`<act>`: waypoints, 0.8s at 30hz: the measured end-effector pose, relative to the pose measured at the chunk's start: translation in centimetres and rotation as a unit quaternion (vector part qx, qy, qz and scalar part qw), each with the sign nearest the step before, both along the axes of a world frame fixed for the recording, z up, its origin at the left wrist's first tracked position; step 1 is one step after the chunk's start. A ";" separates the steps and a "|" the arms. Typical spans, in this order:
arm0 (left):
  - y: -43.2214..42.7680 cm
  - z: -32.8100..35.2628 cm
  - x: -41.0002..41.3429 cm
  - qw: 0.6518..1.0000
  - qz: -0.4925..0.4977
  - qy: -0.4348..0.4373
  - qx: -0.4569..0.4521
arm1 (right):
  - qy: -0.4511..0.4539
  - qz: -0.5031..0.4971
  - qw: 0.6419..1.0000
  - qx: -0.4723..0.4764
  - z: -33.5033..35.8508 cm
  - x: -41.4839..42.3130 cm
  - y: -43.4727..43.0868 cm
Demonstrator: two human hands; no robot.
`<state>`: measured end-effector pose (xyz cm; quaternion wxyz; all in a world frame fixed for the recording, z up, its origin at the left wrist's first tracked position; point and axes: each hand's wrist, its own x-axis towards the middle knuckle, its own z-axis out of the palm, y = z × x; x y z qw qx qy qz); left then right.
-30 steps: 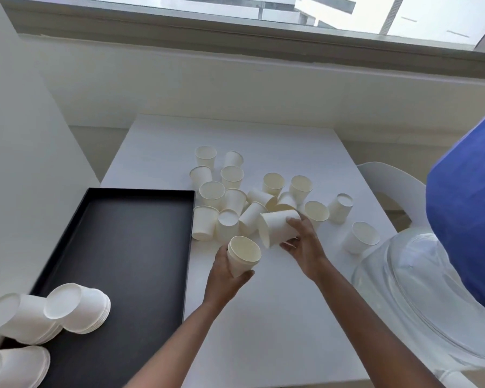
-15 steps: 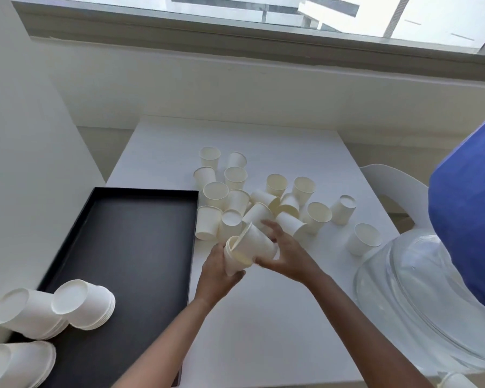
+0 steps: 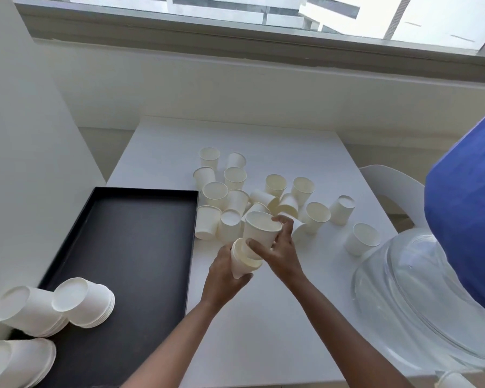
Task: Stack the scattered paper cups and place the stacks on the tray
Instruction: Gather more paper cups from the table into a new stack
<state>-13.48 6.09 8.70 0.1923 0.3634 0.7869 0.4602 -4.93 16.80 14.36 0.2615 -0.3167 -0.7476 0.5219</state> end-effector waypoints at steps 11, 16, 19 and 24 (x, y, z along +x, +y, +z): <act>0.7 0.6 0.7 0.992 0.033 -0.121 0.027 | -0.090 0.123 0.987 0.058 -2.4 1.1 -0.9; 0.6 0.1 0.5 0.993 0.039 -0.109 0.016 | -0.159 0.192 0.961 0.119 -2.1 2.9 0.7; 0.8 0.1 0.3 0.994 0.045 -0.101 0.011 | -0.159 0.160 0.960 0.168 -1.5 4.2 2.7; 1.0 0.0 0.2 0.994 0.047 -0.094 0.001 | -0.223 -0.086 0.927 0.291 -1.2 6.0 7.6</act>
